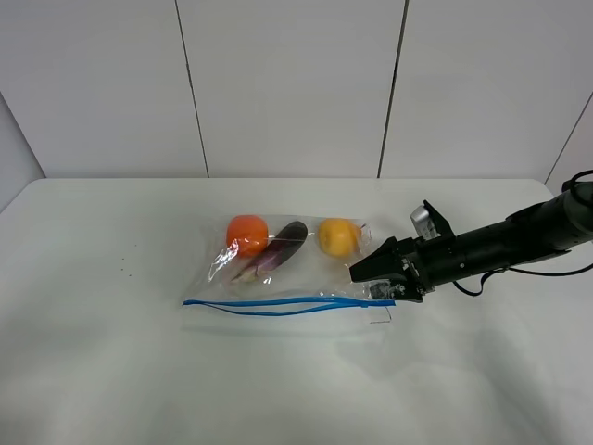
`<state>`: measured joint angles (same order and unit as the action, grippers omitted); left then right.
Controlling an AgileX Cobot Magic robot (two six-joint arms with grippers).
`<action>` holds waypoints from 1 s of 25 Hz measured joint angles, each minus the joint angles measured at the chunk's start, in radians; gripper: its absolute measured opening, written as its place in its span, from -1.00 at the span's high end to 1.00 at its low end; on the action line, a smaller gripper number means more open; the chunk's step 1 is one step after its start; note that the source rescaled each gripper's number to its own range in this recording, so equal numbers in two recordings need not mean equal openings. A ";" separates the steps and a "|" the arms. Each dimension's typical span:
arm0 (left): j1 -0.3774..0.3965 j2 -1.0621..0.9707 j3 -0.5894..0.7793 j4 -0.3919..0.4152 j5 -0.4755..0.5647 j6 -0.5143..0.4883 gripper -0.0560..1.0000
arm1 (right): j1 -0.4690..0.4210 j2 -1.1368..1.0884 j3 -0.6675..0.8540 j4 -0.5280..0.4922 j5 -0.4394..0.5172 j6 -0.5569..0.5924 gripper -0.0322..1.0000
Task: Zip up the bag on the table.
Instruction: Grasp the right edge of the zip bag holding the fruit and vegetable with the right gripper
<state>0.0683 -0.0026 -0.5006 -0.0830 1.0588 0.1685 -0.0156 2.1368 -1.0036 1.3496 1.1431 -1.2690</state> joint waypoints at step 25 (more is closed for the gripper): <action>0.000 0.000 0.000 0.000 0.000 0.000 -1.00 | 0.000 0.000 0.000 -0.031 0.000 0.010 0.34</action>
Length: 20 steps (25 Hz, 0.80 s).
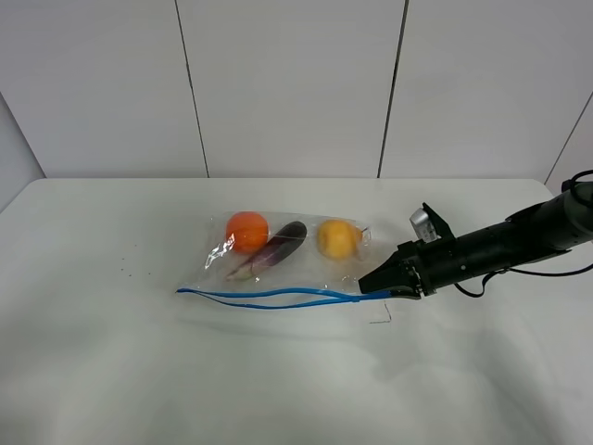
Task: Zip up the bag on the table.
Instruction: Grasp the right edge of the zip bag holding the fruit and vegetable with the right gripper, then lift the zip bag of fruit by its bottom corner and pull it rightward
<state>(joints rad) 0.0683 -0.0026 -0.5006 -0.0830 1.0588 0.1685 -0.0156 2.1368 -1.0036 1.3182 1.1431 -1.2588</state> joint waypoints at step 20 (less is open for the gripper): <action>0.000 0.000 0.000 0.000 0.000 0.000 -1.00 | 0.000 0.000 0.000 0.000 -0.002 0.007 0.88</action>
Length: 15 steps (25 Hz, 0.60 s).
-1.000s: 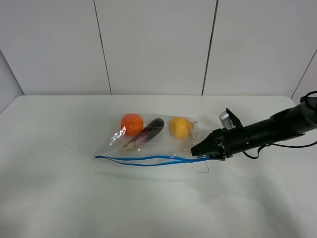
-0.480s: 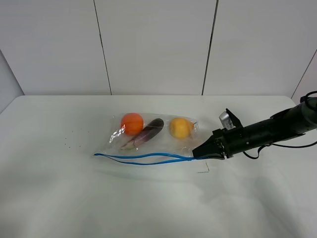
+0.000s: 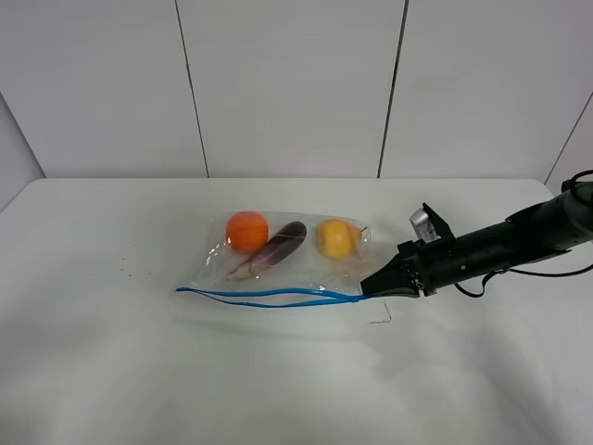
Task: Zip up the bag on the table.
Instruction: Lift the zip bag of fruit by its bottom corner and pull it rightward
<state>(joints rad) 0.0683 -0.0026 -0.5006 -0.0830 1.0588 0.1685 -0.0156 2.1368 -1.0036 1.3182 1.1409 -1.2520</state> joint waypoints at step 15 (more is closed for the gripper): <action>0.000 0.000 0.000 0.000 0.000 0.000 -1.00 | 0.000 0.000 0.000 0.000 -0.021 -0.018 0.94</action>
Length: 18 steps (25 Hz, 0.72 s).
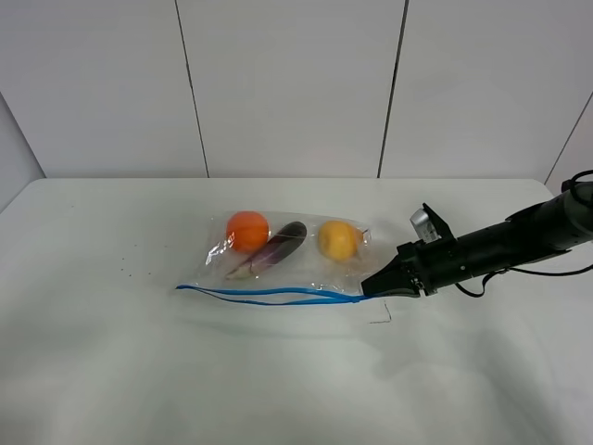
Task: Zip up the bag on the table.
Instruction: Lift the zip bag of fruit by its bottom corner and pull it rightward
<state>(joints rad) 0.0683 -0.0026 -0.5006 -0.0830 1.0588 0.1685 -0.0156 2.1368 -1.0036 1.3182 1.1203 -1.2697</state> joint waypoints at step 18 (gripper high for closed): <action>0.000 0.000 0.000 0.000 0.000 0.000 -1.00 | 0.000 0.000 0.000 0.003 0.000 -0.011 0.94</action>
<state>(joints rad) 0.0683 -0.0026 -0.5006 -0.0830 1.0588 0.1685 -0.0156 2.1368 -1.0036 1.3211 1.1203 -1.2811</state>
